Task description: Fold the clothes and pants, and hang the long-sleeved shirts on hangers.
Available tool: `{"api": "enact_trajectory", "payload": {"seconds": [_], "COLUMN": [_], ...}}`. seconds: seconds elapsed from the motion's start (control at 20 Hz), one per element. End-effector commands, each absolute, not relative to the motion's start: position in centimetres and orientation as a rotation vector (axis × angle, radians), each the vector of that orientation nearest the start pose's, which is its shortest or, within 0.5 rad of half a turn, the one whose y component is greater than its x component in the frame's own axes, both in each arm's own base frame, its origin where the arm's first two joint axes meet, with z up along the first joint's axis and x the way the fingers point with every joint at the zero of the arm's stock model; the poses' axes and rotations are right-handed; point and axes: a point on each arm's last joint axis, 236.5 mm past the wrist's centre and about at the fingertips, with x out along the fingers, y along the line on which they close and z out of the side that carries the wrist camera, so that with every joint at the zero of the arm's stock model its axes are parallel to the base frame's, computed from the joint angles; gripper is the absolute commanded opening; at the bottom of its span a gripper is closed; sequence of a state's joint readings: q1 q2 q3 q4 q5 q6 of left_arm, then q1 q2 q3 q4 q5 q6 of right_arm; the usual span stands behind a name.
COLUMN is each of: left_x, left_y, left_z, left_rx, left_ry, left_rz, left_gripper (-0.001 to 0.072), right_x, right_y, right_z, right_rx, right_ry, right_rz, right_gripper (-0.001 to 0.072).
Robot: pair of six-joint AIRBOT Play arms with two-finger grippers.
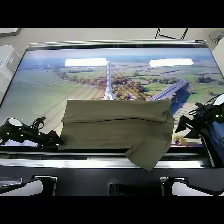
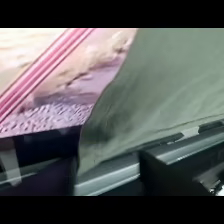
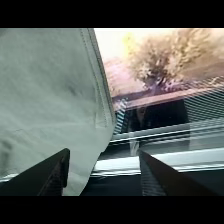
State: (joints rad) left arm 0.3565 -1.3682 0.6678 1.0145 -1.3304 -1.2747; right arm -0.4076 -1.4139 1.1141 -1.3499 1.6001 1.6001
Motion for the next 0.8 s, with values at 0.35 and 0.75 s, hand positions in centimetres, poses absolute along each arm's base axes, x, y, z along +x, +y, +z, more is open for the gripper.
{"api": "enact_trajectory", "payload": {"seconds": [0.35,0.75], "left_x": [22.4,22.8], "left_y": [-6.0,-5.8], "left_z": [-11.0,-10.4], "left_rx": [-0.744,-0.729], "left_ry": [1.754,1.724], "left_rz": [-0.243,-0.245], "left_gripper": [0.0021,0.0021], "right_x": [19.0,18.9], "right_y": [-1.2,3.3], "right_z": [-8.6,-11.5], "right_rx": [0.655,0.858], "right_ry": [1.905,1.816], "right_rz": [-0.048,0.016], "right_gripper": [0.0563,0.0436]}}
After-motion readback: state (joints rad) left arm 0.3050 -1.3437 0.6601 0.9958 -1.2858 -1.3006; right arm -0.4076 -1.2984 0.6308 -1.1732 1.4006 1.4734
